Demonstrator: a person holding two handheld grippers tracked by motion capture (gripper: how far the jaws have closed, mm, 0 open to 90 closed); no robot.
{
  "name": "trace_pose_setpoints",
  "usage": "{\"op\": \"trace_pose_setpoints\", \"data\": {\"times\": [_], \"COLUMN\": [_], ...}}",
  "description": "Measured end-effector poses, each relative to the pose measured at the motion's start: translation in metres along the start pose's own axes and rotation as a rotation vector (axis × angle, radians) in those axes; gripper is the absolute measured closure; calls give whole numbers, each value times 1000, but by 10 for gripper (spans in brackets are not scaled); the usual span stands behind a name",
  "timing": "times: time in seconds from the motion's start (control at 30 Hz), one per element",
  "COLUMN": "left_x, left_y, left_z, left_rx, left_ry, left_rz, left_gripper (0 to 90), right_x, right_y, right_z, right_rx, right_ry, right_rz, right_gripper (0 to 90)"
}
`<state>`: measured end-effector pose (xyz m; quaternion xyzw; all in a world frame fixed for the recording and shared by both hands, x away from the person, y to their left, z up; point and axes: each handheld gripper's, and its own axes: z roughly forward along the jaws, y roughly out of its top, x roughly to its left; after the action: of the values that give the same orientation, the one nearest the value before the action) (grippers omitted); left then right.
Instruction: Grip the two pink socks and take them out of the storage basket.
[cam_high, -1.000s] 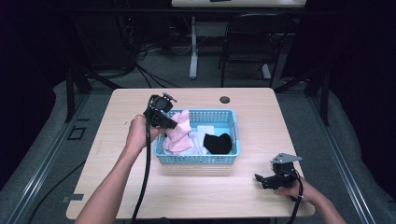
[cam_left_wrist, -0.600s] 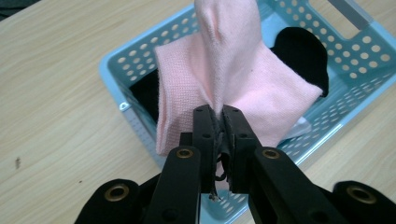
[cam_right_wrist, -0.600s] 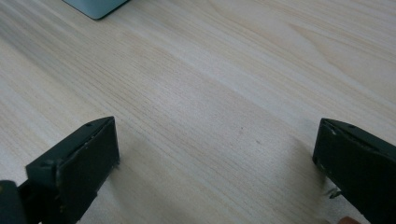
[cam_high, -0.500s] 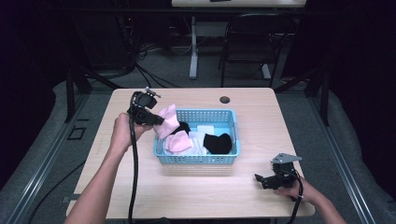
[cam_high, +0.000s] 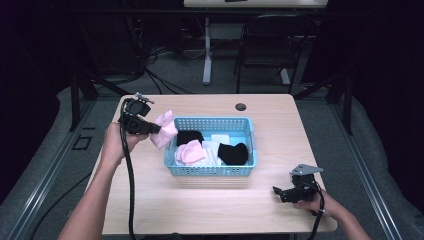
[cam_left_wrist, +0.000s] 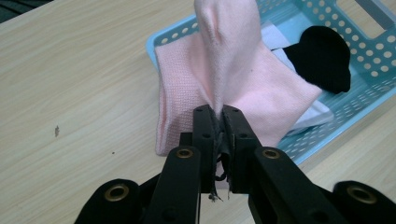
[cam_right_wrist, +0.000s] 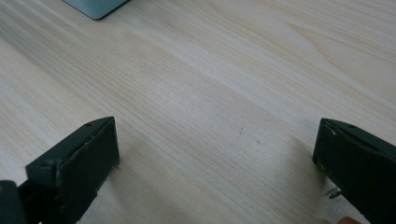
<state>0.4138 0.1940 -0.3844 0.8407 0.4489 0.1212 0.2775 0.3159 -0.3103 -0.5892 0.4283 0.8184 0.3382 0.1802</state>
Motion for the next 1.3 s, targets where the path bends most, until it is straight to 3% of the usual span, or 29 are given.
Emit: {"op": "trace_pose_setpoints", "data": {"times": [0.43, 0.63, 1.0, 1.3], "left_x": [26, 45, 70, 90], "left_y": [-22, -40, -67, -95], "left_z": [-15, -16, -12, 2], "left_rx": [16, 39, 104, 183], "left_ry": [34, 46, 85, 113], "left_rz": [-52, -102, -169, -221], "left_gripper": [847, 846, 846, 846], "right_x": [0, 0, 0, 0], "right_y": [0, 0, 0, 0], "right_z": [0, 0, 0, 0], "right_rx": [0, 0, 0, 1], "right_ry": [-1, -1, -1, -2], "right_rz": [0, 0, 0, 1], "right_gripper": [0, 0, 0, 0]}}
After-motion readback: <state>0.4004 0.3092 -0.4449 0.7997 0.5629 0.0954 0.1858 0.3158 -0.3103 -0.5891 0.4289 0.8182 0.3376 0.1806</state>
